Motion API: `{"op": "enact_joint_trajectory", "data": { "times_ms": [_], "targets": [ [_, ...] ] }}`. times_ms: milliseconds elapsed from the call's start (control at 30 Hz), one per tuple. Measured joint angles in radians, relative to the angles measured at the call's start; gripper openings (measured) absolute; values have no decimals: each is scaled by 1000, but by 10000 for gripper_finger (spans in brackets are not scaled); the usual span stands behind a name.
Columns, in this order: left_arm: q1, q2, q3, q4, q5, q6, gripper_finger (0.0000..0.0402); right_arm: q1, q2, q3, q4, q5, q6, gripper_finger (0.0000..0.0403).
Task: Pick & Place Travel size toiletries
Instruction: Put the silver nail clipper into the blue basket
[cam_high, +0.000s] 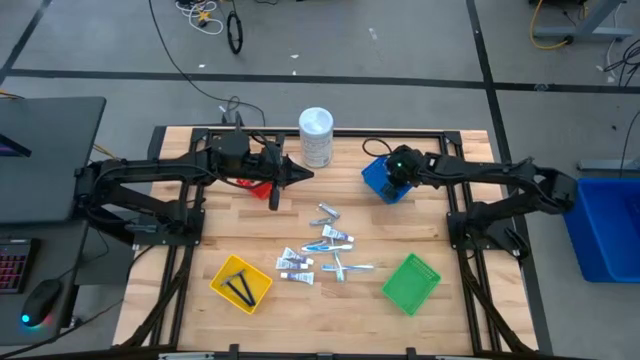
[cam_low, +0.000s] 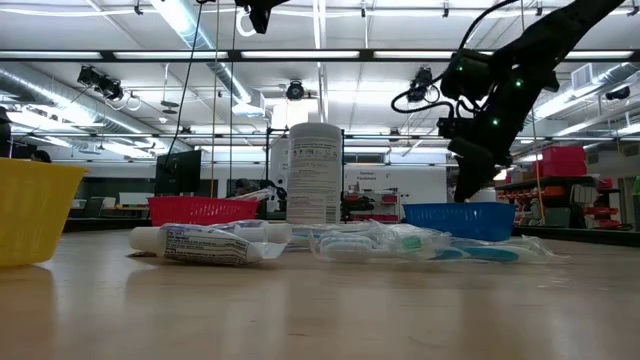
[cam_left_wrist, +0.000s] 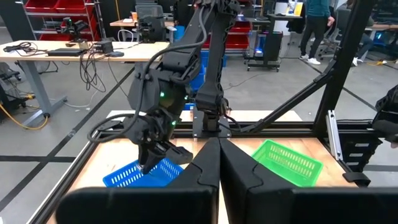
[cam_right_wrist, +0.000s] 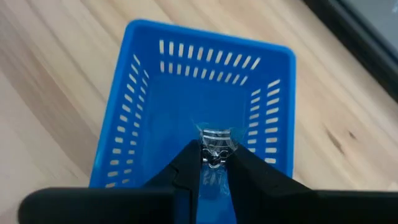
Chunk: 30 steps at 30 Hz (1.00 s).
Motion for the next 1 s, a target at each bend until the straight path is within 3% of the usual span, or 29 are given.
{"op": "enact_joint_trajectory", "data": {
  "times_ms": [567, 1000],
  "targets": [
    [0, 0, 0, 0, 0, 0, 12, 0, 21, 0, 0, 0, 0, 89],
    [0, 0, 0, 0, -3, -3, 10, 0, 21, 0, 0, 0, 0, 184]
  ]
}}
